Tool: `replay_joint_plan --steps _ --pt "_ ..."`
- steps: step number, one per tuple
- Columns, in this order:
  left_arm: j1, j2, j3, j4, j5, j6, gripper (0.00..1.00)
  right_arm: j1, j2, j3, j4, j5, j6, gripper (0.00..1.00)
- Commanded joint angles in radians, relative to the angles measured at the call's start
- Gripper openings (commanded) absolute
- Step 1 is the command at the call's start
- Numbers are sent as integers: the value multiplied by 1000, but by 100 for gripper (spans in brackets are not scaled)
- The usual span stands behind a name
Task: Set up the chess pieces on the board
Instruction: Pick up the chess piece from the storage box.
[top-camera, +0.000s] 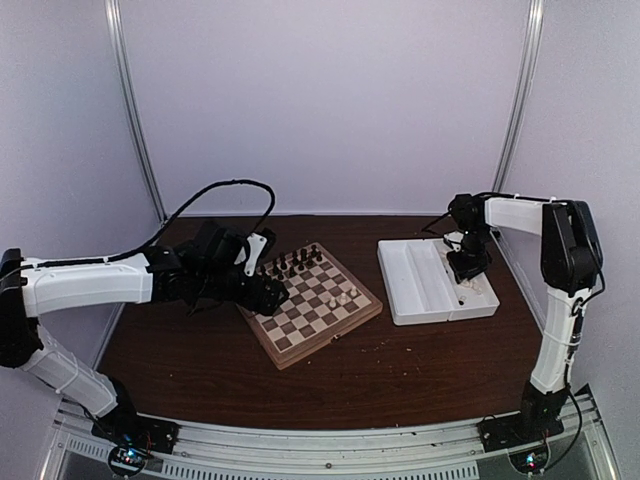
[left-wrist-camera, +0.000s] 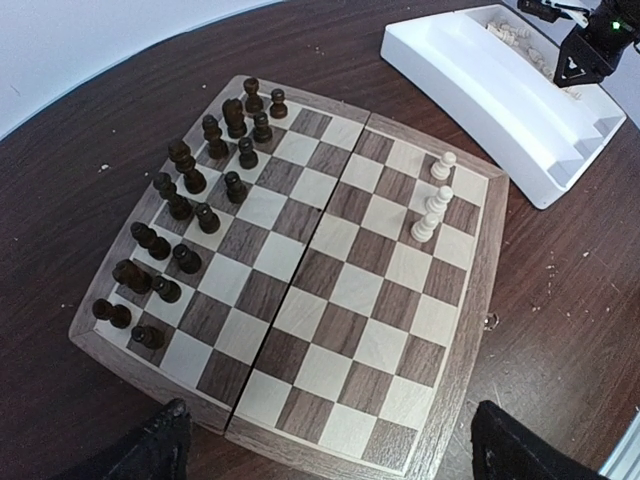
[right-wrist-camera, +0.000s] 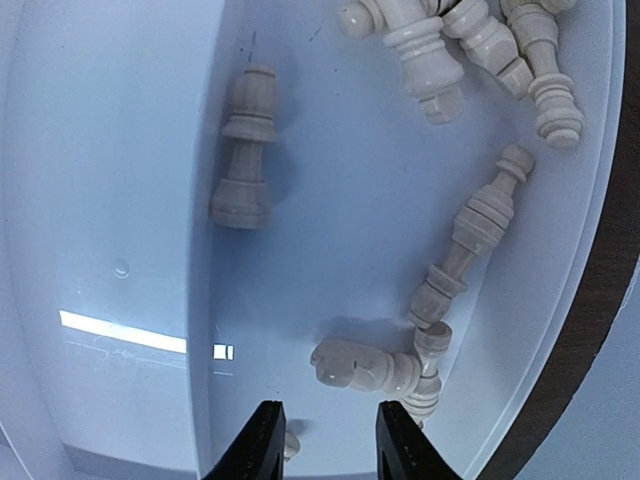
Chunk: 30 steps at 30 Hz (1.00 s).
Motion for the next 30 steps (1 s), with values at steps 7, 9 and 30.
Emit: replay_joint_plan --steps 7,9,30 --pt "5 42 69 0 23 13 98 -12 -148 -144 98 19 162 36" --pt "5 37 65 0 25 11 98 -15 -178 -185 115 25 171 35" --pt "5 -8 28 2 15 13 98 -64 -148 -290 224 39 253 31"
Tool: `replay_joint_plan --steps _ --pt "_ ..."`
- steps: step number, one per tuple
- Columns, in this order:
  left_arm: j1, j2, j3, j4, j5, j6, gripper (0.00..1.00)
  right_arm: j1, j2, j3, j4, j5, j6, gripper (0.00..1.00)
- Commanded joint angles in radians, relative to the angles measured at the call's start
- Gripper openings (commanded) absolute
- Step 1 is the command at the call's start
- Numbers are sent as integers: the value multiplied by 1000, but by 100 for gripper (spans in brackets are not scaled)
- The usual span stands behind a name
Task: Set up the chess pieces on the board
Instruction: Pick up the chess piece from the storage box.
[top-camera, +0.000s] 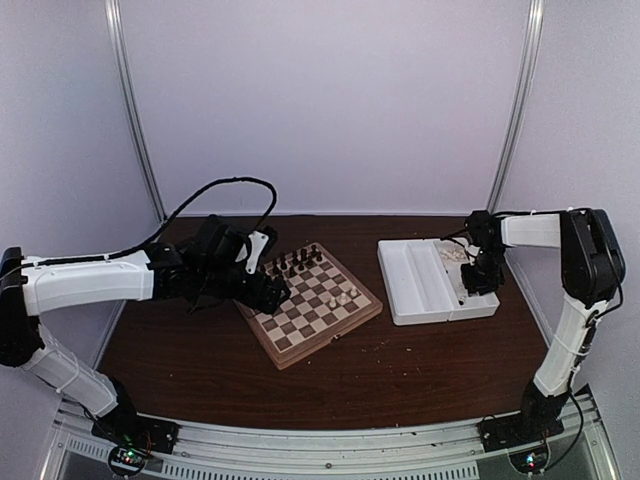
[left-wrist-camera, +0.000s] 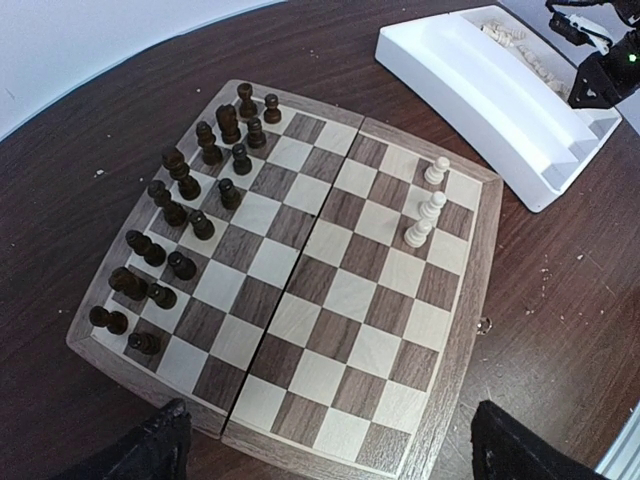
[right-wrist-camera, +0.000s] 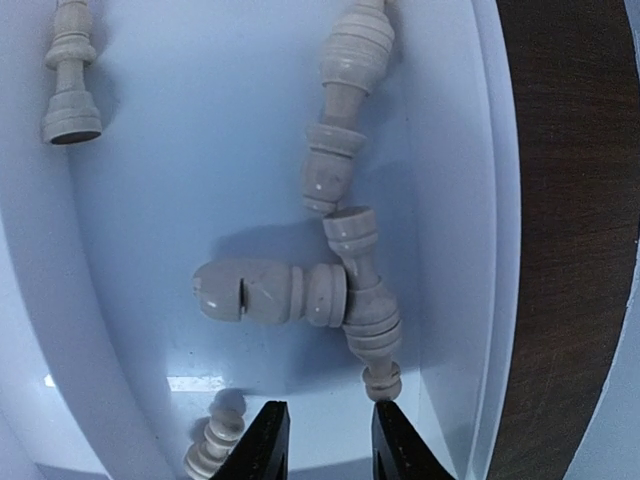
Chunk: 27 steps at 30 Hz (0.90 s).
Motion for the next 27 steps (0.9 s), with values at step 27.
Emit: replay_joint_plan --steps 27 --pt "5 -30 -18 19 5 15 97 -35 124 38 64 54 66 21"
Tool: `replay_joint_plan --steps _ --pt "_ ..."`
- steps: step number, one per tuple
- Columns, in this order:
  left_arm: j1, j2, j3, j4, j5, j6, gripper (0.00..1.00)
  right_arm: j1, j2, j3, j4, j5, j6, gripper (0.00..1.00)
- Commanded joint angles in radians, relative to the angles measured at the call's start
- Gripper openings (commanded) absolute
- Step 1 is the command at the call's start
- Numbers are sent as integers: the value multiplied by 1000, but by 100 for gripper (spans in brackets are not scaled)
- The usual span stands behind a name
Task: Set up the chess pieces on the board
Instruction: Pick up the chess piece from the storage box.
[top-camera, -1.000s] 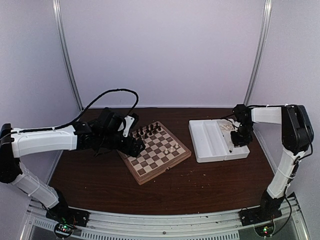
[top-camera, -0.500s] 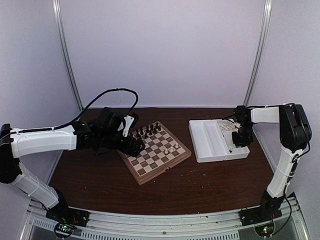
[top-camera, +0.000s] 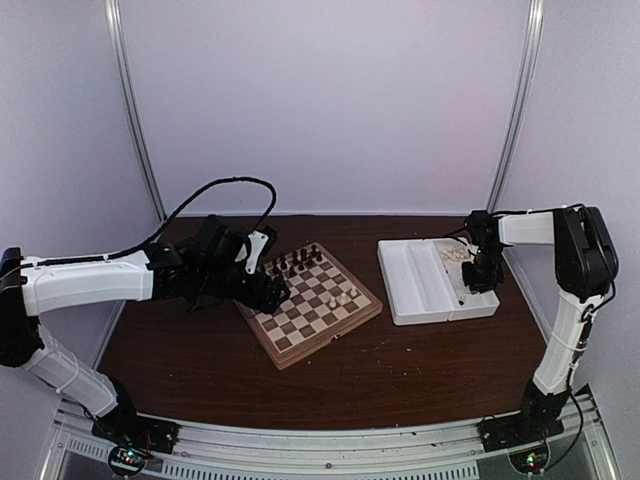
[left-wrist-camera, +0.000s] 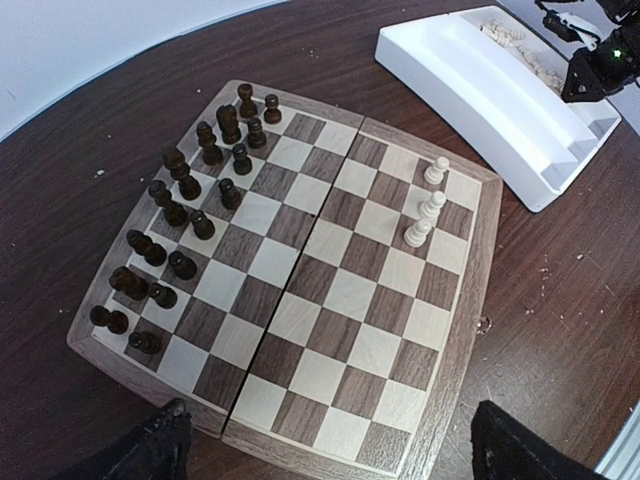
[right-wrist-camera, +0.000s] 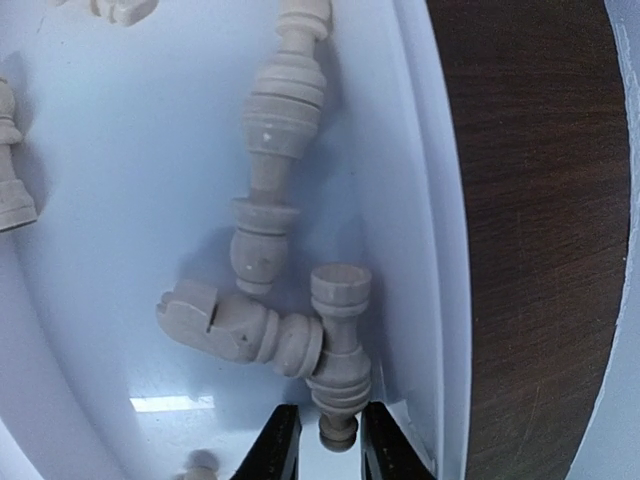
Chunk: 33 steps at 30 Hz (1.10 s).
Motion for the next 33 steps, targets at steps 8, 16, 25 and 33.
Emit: replay_joint_plan --steps 8,16,25,33 --pt "5 -40 -29 23 2 11 98 -16 -9 -22 44 9 36 6" --pt "5 -70 -45 45 25 6 98 -14 -211 -88 34 -75 32 6" --pt "5 -81 -98 128 97 -26 98 -12 -469 -264 142 -308 4 7" --pt "3 -69 -113 204 218 -21 98 21 -622 -322 255 -606 -21 8"
